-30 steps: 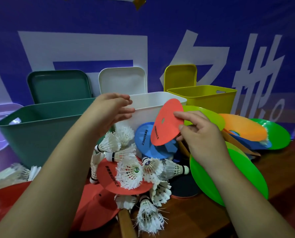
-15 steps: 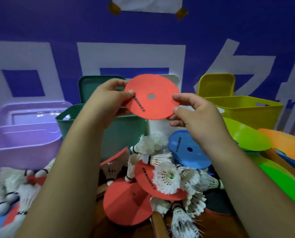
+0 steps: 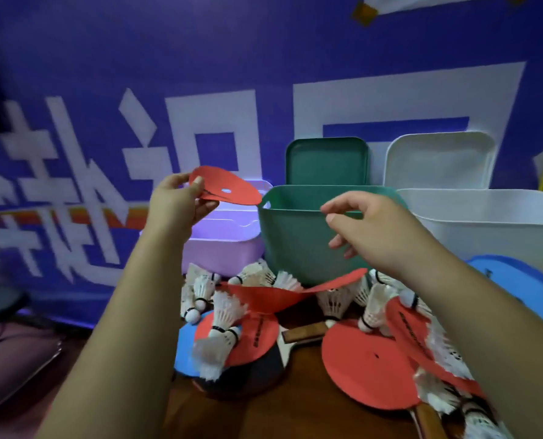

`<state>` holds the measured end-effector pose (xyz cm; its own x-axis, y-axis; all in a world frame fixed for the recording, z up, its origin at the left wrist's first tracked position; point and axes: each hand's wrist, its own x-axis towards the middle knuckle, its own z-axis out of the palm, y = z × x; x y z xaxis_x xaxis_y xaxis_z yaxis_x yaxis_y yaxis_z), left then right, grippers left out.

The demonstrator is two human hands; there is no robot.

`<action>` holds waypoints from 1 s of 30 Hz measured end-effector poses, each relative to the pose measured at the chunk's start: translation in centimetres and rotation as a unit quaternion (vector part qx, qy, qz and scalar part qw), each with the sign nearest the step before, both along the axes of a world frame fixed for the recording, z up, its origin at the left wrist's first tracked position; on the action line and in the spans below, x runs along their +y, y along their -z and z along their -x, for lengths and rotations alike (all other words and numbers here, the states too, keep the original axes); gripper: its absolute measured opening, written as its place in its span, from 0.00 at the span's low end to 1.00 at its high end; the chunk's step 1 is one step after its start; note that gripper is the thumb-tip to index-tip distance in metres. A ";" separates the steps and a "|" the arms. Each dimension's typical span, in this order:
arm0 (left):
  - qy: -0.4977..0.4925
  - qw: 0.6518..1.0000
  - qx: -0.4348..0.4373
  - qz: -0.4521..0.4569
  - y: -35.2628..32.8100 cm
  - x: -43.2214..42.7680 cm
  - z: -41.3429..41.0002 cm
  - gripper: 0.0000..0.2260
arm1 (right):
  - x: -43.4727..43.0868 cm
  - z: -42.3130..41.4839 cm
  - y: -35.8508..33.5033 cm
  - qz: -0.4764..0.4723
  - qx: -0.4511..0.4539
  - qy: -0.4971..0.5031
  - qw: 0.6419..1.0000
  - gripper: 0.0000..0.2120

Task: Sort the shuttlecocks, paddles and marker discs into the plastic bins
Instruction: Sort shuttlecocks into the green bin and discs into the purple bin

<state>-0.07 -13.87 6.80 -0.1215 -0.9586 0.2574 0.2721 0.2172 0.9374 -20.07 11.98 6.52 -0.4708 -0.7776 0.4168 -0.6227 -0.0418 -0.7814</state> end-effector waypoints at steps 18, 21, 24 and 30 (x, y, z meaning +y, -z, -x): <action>-0.079 0.945 -0.308 -0.079 3.4 -1.7 -4.7 0.05 | -2.5 -3.3 1.2 -0.084 0.079 -0.057 0.992 0.07; -0.076 0.925 -0.370 -0.026 4.4 0.7 -6.9 0.08 | -3.3 -5.1 2.3 -0.112 0.114 -0.094 0.983 0.06; -0.071 0.917 -0.391 0.004 5.7 3.2 -10.0 0.08 | -3.4 -7.4 3.3 -0.133 0.168 -0.124 0.969 0.06; -0.110 0.876 -0.466 0.058 9.0 9.2 -14.6 0.09 | -3.4 -11.9 6.9 -0.160 0.198 -0.193 0.948 0.12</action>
<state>14.55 -4.68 -2.16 -0.1471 -0.9590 0.2423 -0.6601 0.2776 0.6980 -8.15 8.57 -0.42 0.0180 -0.9766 0.2144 -0.8565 -0.1257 -0.5006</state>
